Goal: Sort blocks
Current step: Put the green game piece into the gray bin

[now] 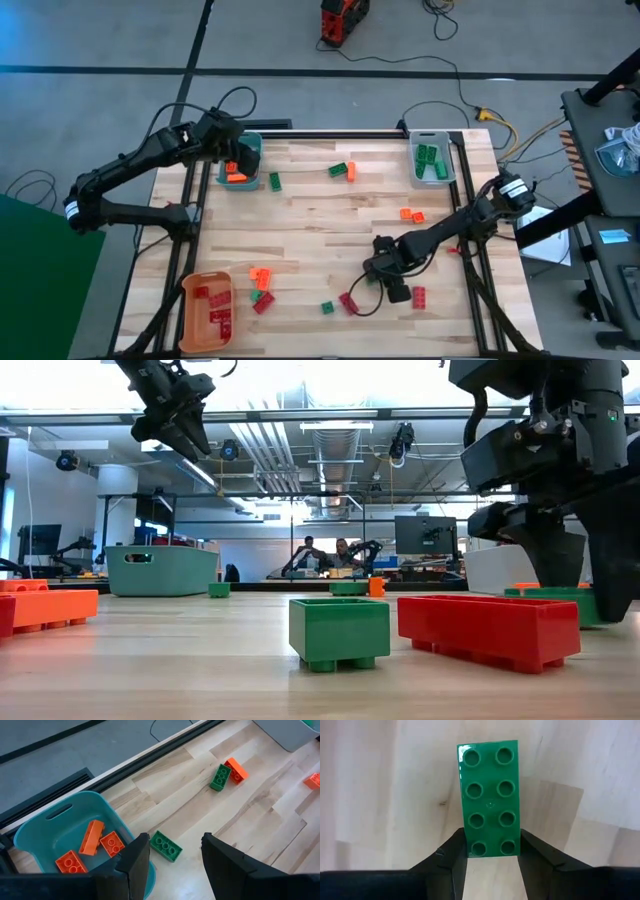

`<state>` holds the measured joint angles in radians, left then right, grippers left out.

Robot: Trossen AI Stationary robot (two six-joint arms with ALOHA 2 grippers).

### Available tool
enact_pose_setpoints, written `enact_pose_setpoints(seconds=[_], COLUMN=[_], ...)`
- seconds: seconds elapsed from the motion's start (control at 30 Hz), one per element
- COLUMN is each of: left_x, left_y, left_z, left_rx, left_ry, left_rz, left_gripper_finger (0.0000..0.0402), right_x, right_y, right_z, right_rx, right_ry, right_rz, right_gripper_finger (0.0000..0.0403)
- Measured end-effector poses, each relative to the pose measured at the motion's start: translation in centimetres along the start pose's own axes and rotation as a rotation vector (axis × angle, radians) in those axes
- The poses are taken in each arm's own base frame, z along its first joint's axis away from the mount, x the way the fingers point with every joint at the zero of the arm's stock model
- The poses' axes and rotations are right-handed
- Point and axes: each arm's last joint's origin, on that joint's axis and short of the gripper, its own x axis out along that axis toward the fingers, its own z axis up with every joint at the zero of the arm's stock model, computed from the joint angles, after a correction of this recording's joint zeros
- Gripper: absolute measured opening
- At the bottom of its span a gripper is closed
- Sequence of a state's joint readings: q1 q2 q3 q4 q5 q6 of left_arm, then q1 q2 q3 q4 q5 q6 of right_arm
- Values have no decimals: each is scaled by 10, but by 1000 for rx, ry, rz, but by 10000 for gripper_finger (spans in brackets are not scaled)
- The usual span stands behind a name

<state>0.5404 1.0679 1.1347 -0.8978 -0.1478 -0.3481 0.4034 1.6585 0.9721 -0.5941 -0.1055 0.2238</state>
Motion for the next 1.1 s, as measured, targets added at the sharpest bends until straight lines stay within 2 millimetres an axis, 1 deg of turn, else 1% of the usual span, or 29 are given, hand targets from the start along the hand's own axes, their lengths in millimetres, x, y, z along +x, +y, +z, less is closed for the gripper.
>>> enact_pose_setpoints(seconds=[0.13,0.23,0.3,0.37,0.43,0.57,0.73,0.9,1.0,1.1], left_x=[0,0,0,0,0,0,0,0,0,0], left_y=[0,0,0,-1,-1,-1,-2,-2,-2,-2], left_z=[0,1,1,2,2,4,6,6,6,6], left_rx=[0,-1,-2,-3,-4,-6,-9,-11,-11,-11], left_ry=[-1,-9,-13,-19,-24,-40,-59,-66,-66,-67], left_rz=[0,-3,-4,-7,-9,-14,-21,-24,-24,-24], left_gripper_finger=[157,157,157,157,157,157,157,157,157,157], right_x=[-22,-41,-58,-76,-92,-122,-149,-167,-175,-180], right_y=[0,-3,-7,-16,-30,-63,-111,-151,-171,-186], right_z=[0,-6,-8,-12,-16,-25,-38,-51,-61,-73], right_rx=[-10,0,44,134,269,603,995,1310,1466,1576], right_ry=[-23,-37,-65,-94,-121,-189,-290,-380,-418,-422], right_rz=[-3,-49,-87,-113,-141,-168,-188,-218,-242,-278], right_gripper_finger=[132,132,132,132,132,132,132,132,132,132])
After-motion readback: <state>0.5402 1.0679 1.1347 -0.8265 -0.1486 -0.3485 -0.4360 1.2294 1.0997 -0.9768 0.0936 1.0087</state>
